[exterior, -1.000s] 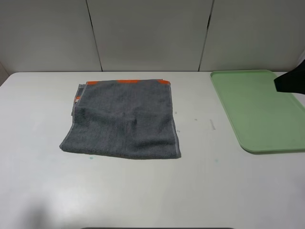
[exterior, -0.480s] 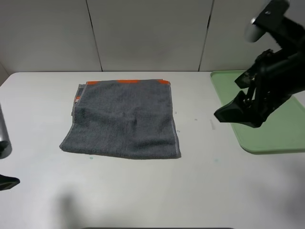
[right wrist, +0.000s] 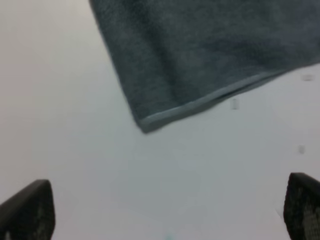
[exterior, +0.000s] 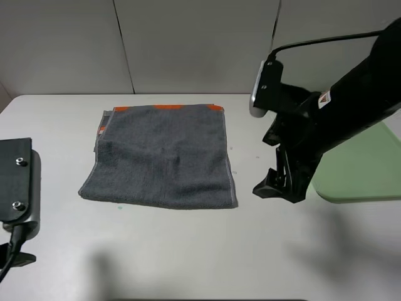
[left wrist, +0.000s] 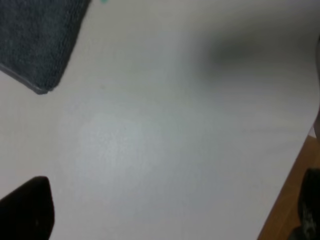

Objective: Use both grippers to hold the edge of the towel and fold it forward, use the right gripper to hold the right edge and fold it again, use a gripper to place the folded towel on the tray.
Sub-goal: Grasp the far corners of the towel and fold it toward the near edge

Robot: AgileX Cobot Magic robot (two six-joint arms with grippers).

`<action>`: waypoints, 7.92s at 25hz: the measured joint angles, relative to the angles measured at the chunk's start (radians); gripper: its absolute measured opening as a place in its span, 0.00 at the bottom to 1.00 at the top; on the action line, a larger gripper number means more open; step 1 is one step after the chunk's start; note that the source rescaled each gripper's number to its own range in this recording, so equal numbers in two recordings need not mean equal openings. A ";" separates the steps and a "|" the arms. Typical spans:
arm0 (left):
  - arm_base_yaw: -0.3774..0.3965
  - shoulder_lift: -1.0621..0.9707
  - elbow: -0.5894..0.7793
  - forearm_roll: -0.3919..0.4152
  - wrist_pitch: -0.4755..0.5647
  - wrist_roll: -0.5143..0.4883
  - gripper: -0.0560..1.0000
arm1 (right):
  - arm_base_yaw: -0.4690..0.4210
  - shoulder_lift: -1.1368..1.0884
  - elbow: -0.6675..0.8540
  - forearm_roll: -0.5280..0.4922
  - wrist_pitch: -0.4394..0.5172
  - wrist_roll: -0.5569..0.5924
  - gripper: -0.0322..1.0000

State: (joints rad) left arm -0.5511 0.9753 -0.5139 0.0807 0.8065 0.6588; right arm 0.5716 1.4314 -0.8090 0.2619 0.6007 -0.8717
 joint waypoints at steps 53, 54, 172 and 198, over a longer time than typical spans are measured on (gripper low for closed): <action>0.000 0.002 0.000 0.106 -0.030 0.071 0.92 | 0.147 0.469 -0.163 -0.208 -0.179 -0.052 1.00; 0.000 0.002 0.000 0.106 -0.030 0.071 0.92 | 0.147 0.479 -0.163 -0.207 -0.179 -0.053 1.00; 0.168 0.900 -0.116 0.275 -0.839 -0.030 0.06 | 0.149 0.570 -0.180 -0.060 -0.152 -0.089 0.78; 0.168 0.868 -0.115 0.277 -0.807 -0.030 0.05 | 0.150 0.552 -0.177 -0.068 -0.157 -0.081 0.03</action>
State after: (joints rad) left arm -0.3833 1.8437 -0.6292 0.3572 0.0000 0.6289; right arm 0.7220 1.9833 -0.9859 0.1937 0.4442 -0.9527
